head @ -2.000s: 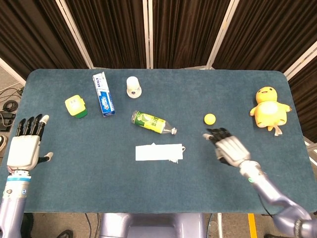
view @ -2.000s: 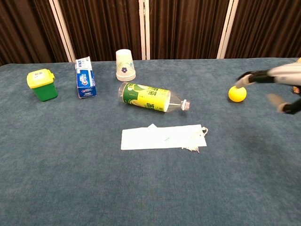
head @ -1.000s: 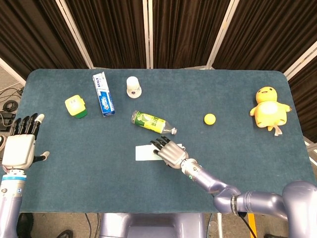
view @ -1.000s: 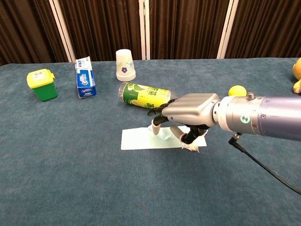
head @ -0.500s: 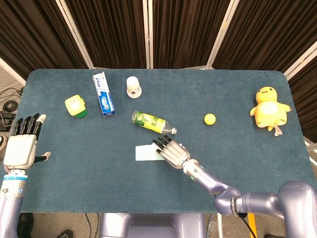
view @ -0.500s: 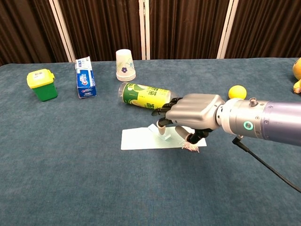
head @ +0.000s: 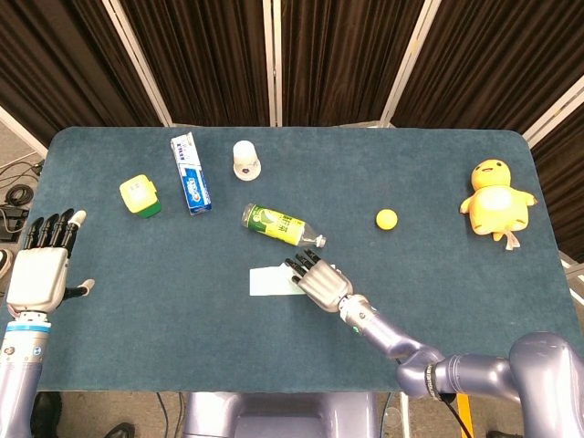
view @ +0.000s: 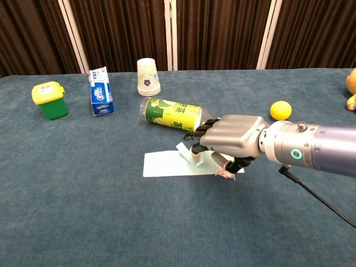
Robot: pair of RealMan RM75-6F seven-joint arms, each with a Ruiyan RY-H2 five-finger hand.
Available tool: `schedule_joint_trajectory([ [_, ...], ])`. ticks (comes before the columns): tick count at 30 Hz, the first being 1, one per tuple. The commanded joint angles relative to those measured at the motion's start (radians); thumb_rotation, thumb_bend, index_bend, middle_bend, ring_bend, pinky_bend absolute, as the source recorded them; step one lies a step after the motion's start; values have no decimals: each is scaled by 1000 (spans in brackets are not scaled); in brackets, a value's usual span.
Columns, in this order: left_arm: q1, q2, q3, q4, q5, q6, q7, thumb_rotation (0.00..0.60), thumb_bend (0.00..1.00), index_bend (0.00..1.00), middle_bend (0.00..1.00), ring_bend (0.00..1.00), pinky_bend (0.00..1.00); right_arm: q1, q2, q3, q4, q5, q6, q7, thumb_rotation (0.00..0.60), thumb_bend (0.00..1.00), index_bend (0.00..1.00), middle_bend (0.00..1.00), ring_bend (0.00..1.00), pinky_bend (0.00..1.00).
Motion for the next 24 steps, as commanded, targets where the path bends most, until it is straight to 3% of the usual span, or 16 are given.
schedule_joint_trajectory([
  [1, 0, 0, -1, 1, 2, -2, 0, 600, 0, 0, 0, 0, 0, -3, 2, -9, -3, -4, 7, -7, 600, 806, 318, 0, 0, 0],
  [12, 4, -2, -4, 0, 9, -5, 0, 600, 0, 0, 0, 0, 0, -25, 1, -45, 12, -46, 23, 13, 600, 805, 347, 0, 0, 0],
  [24, 7, -1, -7, -1, 15, -10, -3, 600, 0, 0, 0, 0, 0, -37, 5, -38, 27, -54, 45, 6, 600, 806, 351, 0, 0, 0],
])
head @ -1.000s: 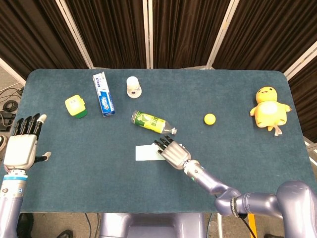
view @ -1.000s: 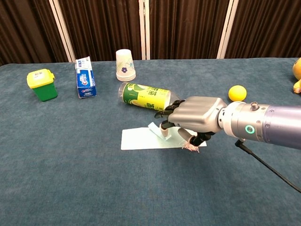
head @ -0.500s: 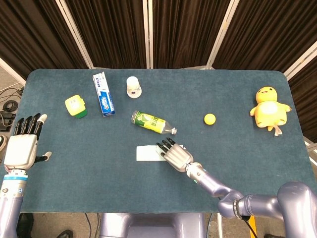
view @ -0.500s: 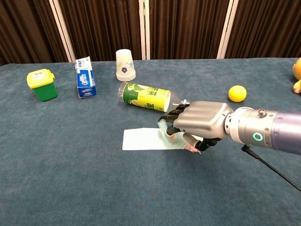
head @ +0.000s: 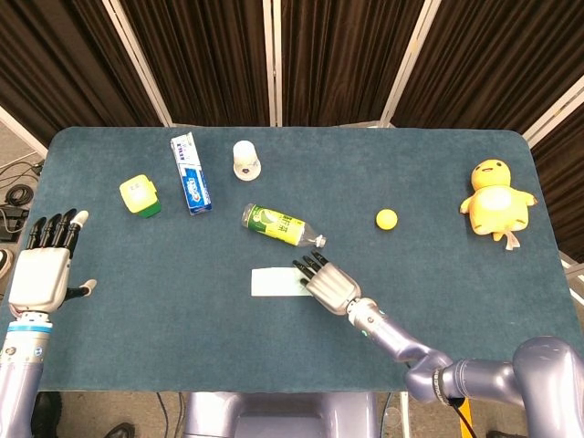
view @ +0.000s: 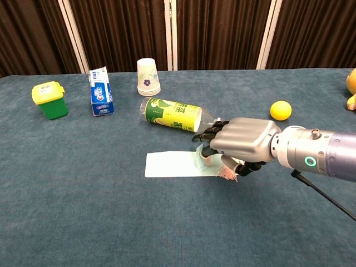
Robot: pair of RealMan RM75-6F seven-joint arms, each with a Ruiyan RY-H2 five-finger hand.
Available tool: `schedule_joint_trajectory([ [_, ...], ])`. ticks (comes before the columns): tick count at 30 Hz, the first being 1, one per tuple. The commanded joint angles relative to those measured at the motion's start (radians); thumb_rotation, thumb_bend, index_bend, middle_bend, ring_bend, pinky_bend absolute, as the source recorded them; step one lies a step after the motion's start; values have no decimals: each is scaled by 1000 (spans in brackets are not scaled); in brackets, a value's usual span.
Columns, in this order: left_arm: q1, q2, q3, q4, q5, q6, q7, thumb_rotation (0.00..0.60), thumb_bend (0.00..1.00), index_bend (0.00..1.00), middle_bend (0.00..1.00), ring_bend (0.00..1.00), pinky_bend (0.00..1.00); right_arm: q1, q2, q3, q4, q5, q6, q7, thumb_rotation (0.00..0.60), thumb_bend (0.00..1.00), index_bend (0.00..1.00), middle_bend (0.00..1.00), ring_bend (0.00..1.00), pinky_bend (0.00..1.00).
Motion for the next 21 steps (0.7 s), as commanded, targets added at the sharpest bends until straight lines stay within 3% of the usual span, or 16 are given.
schedule_joint_trajectory([
  [1, 0, 0, -1, 0, 0, -1, 0, 600, 0, 0, 0, 0, 0, -1, 1, 1, -1, 8, 0, -10, 600, 805, 351, 0, 0, 0],
  [21, 5, 6, -5, -5, 7, -4, -7, 600, 0, 0, 0, 0, 0, 7, -10, -1, -51, 16, 4, -77, 600, 806, 363, 0, 0, 0],
])
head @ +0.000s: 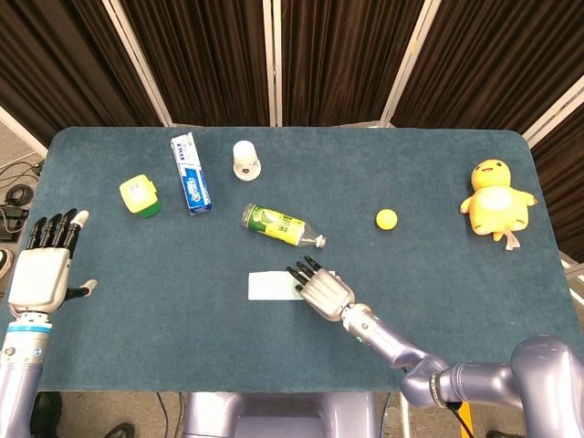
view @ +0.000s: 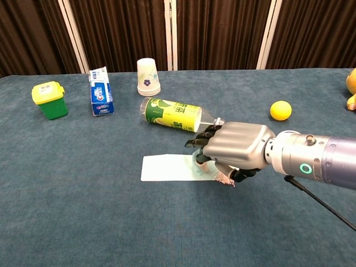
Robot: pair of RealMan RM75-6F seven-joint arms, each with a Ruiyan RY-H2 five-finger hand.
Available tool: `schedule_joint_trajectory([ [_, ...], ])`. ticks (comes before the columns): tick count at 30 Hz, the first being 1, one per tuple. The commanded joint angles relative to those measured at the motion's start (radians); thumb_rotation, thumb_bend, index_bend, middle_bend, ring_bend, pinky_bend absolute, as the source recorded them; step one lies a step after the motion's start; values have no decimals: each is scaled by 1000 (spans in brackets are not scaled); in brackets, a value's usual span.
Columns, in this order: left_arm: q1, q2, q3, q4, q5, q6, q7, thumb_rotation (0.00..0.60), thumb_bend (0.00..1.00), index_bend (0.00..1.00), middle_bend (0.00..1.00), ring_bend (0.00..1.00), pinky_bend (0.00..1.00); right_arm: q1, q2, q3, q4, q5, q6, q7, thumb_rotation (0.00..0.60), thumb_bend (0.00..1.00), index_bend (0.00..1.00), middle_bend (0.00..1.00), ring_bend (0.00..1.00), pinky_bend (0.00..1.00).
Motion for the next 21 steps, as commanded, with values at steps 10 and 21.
schedule_joint_trajectory([
  [10, 0, 0, -1, 0, 2, -3, 1, 600, 0, 0, 0, 0, 0, 5, -8, 11, -14, -17, 17, -8, 600, 806, 363, 0, 0, 0],
  [21, 0, 0, -3, 1, -1, -9, 0, 600, 0, 0, 0, 0, 0, 5, -22, 4, -5, -11, 8, -15, 600, 806, 377, 0, 0, 0],
])
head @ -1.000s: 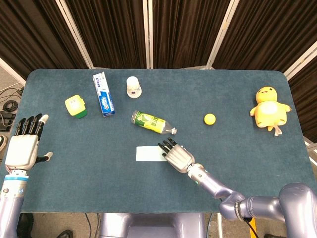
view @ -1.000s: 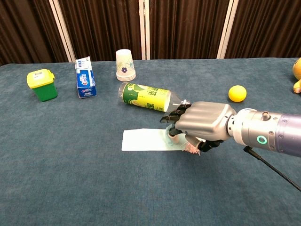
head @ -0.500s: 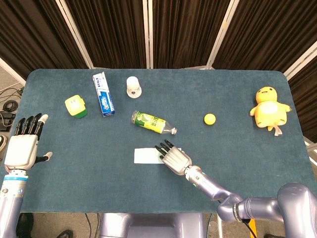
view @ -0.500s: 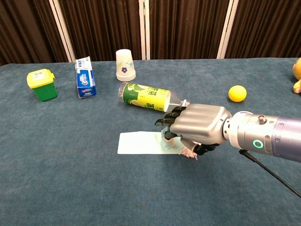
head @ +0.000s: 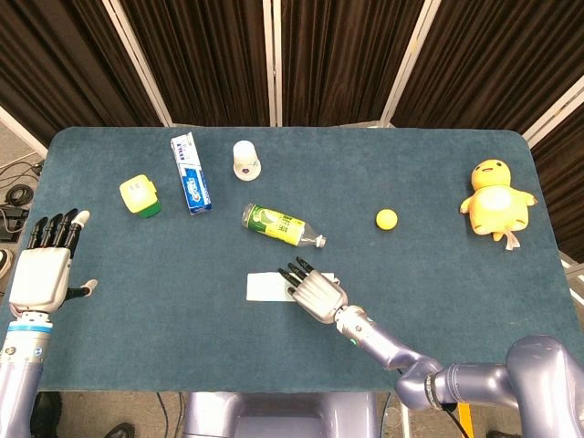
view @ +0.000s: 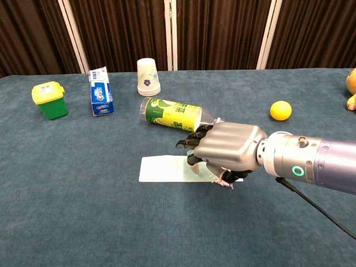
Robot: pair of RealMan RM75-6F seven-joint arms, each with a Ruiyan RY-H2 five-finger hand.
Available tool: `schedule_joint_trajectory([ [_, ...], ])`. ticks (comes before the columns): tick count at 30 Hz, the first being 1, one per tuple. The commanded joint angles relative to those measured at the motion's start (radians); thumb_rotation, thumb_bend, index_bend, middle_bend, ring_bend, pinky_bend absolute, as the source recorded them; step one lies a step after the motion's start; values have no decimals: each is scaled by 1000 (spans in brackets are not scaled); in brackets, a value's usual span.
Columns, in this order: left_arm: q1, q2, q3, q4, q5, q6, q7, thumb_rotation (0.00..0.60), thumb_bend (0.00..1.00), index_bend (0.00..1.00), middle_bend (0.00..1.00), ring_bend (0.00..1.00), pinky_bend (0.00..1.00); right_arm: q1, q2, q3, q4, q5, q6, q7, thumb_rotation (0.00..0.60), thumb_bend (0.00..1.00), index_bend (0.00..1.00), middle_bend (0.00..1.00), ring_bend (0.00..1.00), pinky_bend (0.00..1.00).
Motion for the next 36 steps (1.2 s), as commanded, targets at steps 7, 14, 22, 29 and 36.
schedule_joint_trajectory([
  [7, 1, 2, -2, 0, -1, -2, -3, 600, 0, 0, 0, 0, 0, -5, -9, -7, 16, 2, -3, 2, 600, 806, 379, 0, 0, 0],
  [14, -1, 0, -2, 1, -4, -6, -1, 600, 0, 0, 0, 0, 0, -4, 4, 9, 0, -8, 11, 12, 600, 807, 380, 0, 0, 0],
  [22, 0, 0, -1, -1, -2, -6, 1, 600, 0, 0, 0, 0, 0, -10, 8, -5, 4, -4, 3, 12, 600, 806, 387, 0, 0, 0],
  [29, 1, 2, -1, -3, -1, -6, -3, 600, 0, 0, 0, 0, 0, -14, -1, -12, 21, -1, -1, 5, 600, 806, 403, 0, 0, 0],
  [36, 1, 4, -2, -1, -3, -8, -7, 600, 0, 0, 0, 0, 0, -13, 20, 16, -9, -18, 28, 21, 600, 806, 390, 0, 0, 0],
])
